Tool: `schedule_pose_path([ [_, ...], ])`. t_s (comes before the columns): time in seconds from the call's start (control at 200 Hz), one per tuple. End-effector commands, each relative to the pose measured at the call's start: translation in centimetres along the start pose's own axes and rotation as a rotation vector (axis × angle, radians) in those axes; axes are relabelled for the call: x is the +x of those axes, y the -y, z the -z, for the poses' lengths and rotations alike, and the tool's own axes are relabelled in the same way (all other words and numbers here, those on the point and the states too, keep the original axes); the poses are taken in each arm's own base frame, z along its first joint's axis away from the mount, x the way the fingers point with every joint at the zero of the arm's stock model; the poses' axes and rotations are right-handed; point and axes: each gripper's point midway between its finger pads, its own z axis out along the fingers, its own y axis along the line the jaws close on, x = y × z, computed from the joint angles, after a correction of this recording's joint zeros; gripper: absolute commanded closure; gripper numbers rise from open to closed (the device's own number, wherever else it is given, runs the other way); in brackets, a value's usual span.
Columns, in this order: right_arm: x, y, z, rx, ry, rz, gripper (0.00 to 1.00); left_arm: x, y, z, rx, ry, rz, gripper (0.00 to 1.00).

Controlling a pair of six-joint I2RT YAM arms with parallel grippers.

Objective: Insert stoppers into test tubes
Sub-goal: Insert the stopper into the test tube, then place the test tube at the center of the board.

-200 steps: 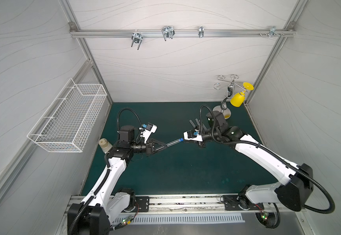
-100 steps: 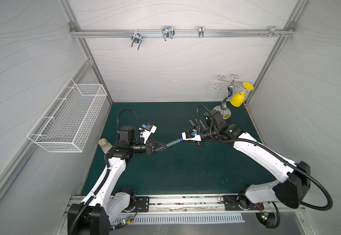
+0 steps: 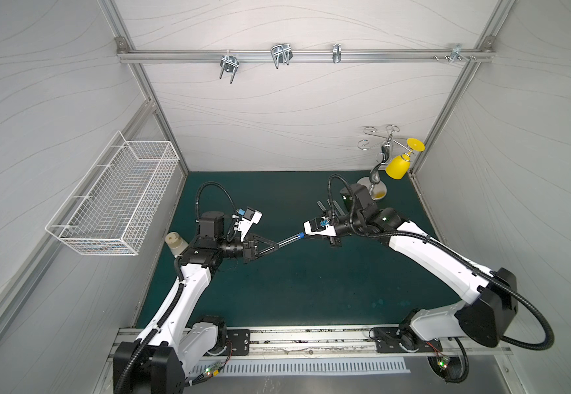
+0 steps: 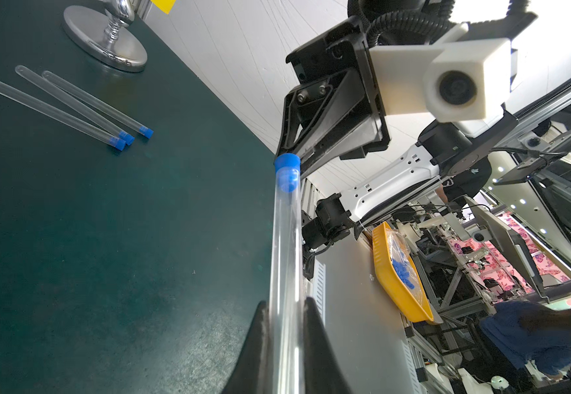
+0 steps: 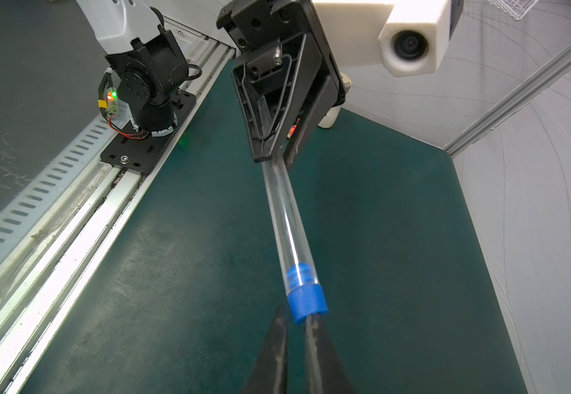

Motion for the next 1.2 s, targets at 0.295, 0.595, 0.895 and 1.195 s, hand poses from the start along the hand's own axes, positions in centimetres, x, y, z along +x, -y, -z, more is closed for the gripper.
schedule_pose_path([
  [0.295, -4.8, -4.7, -1.9, -0.159, 0.239, 0.101, 0.80, -2.1, 1.5, -0.7, 0.028, 0.010, -0.173, 1.00],
  [0.595, -0.5, -4.1, 3.5, 0.094, 0.023, 0.084, 0.55, -2.0, 0.8, -0.3, -0.013, 0.016, -0.178, 1.00],
  [0.895, -1.3, -3.7, 3.5, 0.164, -0.056, 0.218, 0.41, -1.3, 0.3, -0.3, -0.032, 0.003, -0.188, 1.00],
  [1.195, -1.6, -1.8, -0.6, 0.105, -0.103, 0.292, 0.40, -1.2, 0.4, -0.4, -0.025, 0.000, -0.192, 1.00],
])
